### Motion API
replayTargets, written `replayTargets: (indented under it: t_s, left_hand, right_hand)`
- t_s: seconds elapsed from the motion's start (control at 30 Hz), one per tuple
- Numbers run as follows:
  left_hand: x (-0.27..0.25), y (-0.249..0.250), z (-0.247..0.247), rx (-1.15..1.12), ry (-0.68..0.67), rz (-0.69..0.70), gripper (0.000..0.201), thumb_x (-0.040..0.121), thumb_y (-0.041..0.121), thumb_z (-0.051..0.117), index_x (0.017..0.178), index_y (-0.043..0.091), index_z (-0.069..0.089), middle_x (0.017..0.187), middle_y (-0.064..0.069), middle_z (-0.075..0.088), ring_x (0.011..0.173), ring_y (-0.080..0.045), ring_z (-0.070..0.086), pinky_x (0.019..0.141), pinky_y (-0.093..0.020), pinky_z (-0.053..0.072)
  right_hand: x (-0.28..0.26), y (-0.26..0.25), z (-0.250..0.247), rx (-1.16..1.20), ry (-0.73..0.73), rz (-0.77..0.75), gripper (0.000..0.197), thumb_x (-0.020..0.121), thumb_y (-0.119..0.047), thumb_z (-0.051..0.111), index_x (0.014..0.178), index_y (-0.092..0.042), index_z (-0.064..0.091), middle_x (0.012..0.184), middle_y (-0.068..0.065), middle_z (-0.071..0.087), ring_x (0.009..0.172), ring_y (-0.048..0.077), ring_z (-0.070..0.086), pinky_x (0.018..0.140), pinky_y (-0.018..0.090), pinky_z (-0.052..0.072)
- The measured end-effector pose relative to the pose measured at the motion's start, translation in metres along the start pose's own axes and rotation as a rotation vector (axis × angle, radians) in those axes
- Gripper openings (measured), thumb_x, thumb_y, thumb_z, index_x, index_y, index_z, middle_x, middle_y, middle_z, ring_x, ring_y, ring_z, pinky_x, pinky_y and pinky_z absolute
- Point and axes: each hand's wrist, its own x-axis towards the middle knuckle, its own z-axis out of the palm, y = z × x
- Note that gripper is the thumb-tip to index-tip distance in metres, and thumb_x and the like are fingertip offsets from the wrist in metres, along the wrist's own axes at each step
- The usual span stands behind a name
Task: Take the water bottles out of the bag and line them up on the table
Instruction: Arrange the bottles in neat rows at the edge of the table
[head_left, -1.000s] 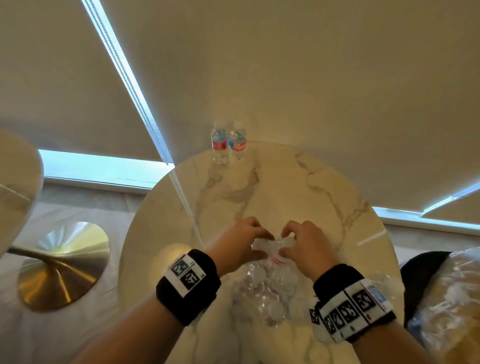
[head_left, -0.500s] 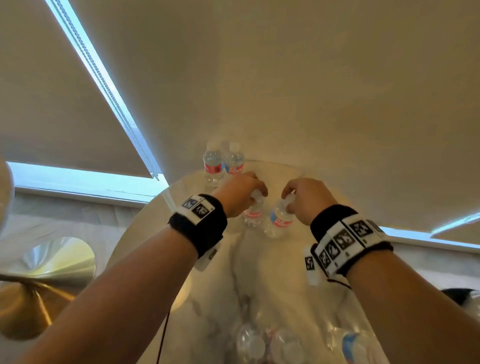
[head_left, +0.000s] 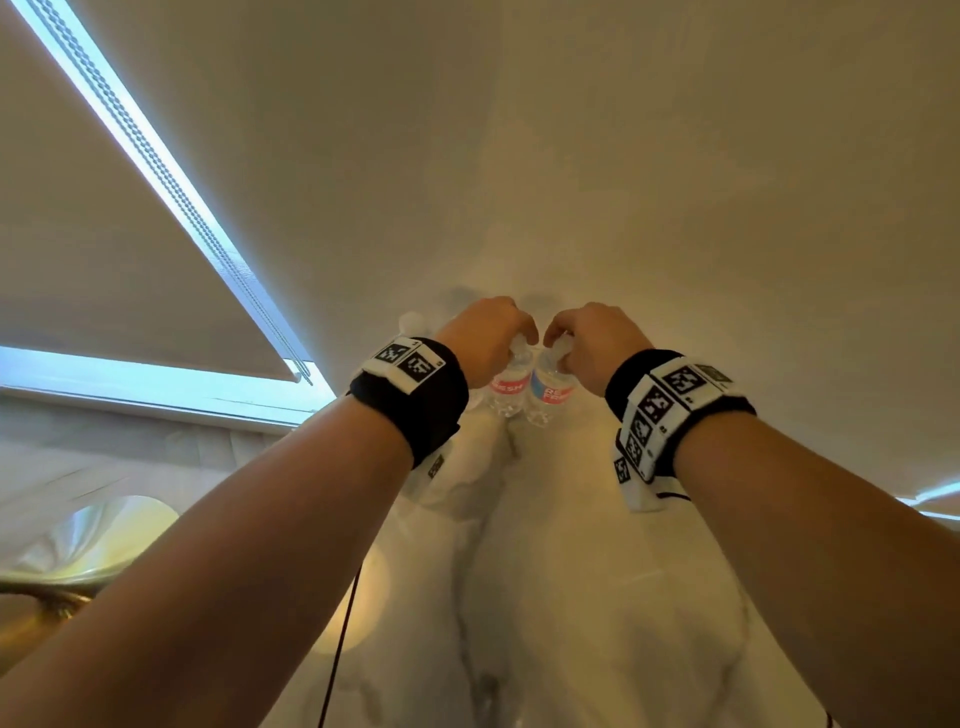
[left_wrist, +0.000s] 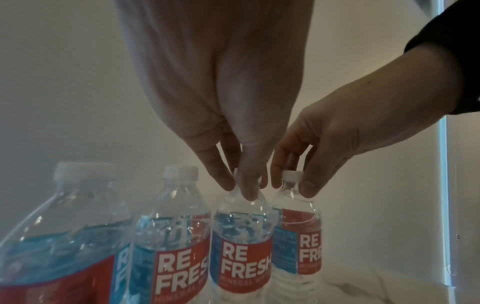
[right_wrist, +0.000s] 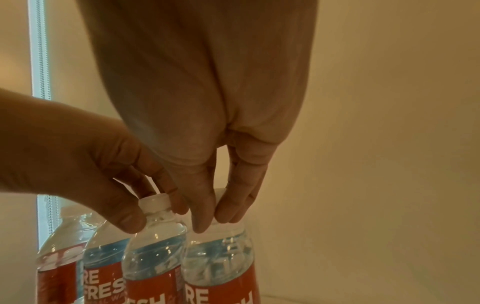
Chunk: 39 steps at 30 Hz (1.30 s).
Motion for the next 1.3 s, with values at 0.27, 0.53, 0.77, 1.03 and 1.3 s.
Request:
replayTargets:
  t_s: [0.27,0.53,0.77,1.03,1.3]
  left_hand:
    - [0.004,0.000,0.000,-0.007,-0.007,-0.047,0.039,0.096,0.003,0.062,0.132,0.017,0.065,0.129,-0.014,0.060,0.116,-0.033,0.060,0.094,-0.035,0.046]
    - [-0.030,0.015,-0.006,-0.112,0.060,-0.113,0.071,0.092,0.018,0.071,0.154,0.020,0.037,0.145,-0.013,0.050,0.131,-0.032,0.051,0.108,-0.041,0.045]
    - [-0.169,0.075,0.006,-0.235,0.028,-0.015,0.037,0.097,0.036,0.064,0.130,0.020,0.065,0.120,-0.001,0.069,0.102,-0.014,0.064,0.091,-0.026,0.050]
    - [-0.322,0.125,0.045,-0.410,-0.339,-0.052,0.051,0.080,0.062,0.072,0.126,0.039,0.065,0.119,0.017,0.062,0.096,0.003,0.053,0.088,-0.015,0.046]
    - [-0.327,0.124,0.070,-0.393,-0.263,-0.114,0.034,0.094,0.033,0.068,0.128,0.028,0.063,0.127,0.006,0.052,0.093,-0.007,0.058,0.085,-0.011,0.042]
  right_hand:
    - [0.010,-0.001,0.012,0.063,0.067,0.121,0.029,0.088,-0.019,0.071,0.116,-0.015,0.068,0.119,0.016,0.065,0.104,0.034,0.064,0.083,0.034,0.050]
    - [-0.047,-0.015,-0.014,0.180,0.020,0.192,0.066,0.083,-0.037,0.076,0.140,-0.016,0.050,0.132,0.013,0.058,0.118,0.031,0.058,0.087,0.033,0.046]
    - [-0.200,-0.048,-0.027,0.341,-0.049,0.152,0.042,0.083,-0.047,0.072,0.115,-0.020,0.066,0.102,-0.001,0.071,0.089,0.017,0.063,0.066,0.024,0.045]
    - [-0.343,-0.034,0.029,0.167,-0.452,0.136,0.043,0.072,-0.047,0.077,0.111,-0.037,0.063,0.103,-0.010,0.054,0.093,0.010,0.058,0.083,0.027,0.047]
    - [-0.334,-0.039,0.057,0.127,-0.299,0.103,0.022,0.082,-0.031,0.063,0.104,-0.031,0.061,0.091,-0.008,0.051,0.082,0.015,0.060,0.070,0.026,0.042]
